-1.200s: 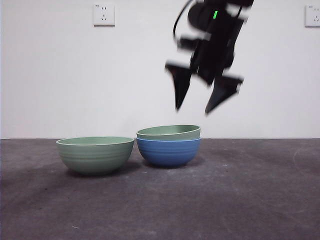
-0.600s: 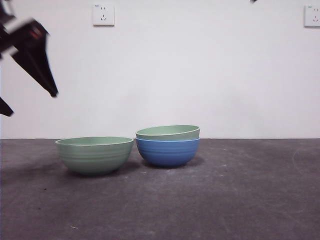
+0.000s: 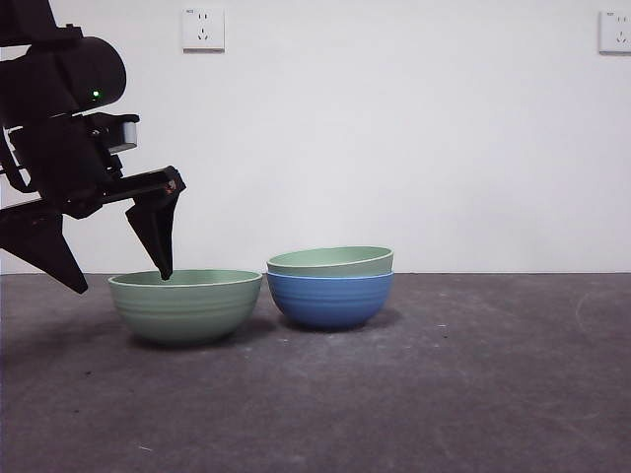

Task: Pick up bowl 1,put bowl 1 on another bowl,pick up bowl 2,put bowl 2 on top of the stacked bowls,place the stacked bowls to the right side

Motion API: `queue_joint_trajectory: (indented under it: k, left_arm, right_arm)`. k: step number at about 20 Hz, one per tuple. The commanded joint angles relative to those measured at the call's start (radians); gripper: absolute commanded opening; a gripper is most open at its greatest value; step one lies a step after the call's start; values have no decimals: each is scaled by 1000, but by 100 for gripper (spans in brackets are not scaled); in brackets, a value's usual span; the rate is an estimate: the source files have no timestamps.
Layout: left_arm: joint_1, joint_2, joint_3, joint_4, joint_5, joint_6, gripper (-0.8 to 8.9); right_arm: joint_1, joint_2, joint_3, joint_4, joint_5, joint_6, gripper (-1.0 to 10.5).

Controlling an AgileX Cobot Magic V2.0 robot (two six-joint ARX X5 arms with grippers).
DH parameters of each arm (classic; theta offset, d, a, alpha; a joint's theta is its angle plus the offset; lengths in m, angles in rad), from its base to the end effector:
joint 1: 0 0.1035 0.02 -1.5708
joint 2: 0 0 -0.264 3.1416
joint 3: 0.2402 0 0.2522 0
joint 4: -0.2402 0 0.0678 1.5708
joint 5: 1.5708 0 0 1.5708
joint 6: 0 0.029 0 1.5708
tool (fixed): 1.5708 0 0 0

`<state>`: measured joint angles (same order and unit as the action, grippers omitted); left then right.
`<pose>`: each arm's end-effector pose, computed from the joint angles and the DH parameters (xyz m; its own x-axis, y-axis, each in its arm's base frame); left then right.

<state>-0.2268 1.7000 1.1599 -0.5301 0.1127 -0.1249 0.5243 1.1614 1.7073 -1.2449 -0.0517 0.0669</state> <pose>0.3319 -0.0799 0.2060 0.4394 -0.2168 -0.8717 0.1674 0.9732 -0.1577 0.1440 0.0850 0.4619 0.6359 0.4274 -0.6426 -0.4957 0.8644 0.0844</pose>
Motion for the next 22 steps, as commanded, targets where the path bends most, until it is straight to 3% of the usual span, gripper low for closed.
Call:
queue_joint_trajectory:
  k: [1,5,9,11,18,22]
  left_arm:
    - [-3,2,3,-7,-25,-3,470]
    - [-3,9,2,-40,-30,12,237]
    - [-3,13,2,-51,-27,13,226]
    - [-3,13,2,-56,-25,12,151]
    - [-9,14,2,-58,1,-15,151]
    - [-19,14,2,-51,48,-34,-6]
  right_arm:
    - [2,-18,-2,2,2,14,383]
    - [3,-43,-2,1,1,14,382]
    - [3,-52,-3,2,1,14,382]
    - [3,-57,-3,2,0,15,382]
    - [3,-80,-2,2,0,23,382]
    - [3,-100,-3,2,0,32,379]
